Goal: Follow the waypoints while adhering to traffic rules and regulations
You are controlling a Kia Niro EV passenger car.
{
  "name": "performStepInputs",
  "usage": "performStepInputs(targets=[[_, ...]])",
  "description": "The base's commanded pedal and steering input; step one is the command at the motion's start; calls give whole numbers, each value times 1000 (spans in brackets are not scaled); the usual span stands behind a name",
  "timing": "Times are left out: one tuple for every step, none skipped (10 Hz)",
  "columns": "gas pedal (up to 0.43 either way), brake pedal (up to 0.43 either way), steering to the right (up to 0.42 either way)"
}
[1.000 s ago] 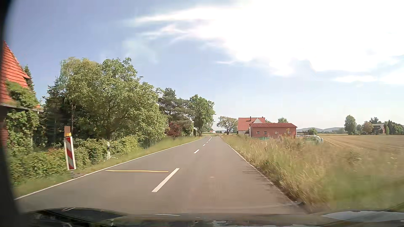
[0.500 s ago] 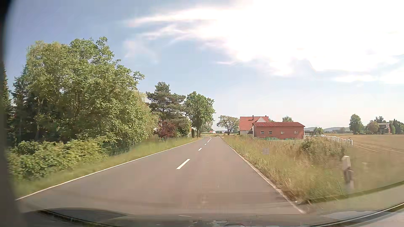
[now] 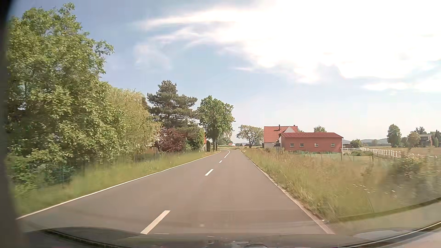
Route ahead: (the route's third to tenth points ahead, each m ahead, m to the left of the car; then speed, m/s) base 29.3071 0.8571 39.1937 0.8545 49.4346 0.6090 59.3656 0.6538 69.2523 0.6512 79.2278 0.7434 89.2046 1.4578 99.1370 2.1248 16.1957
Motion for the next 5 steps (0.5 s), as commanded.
performStepInputs(targets=[[280,0,0],[280,0,0],[280,0,0],[280,0,0],[260,0,0]])
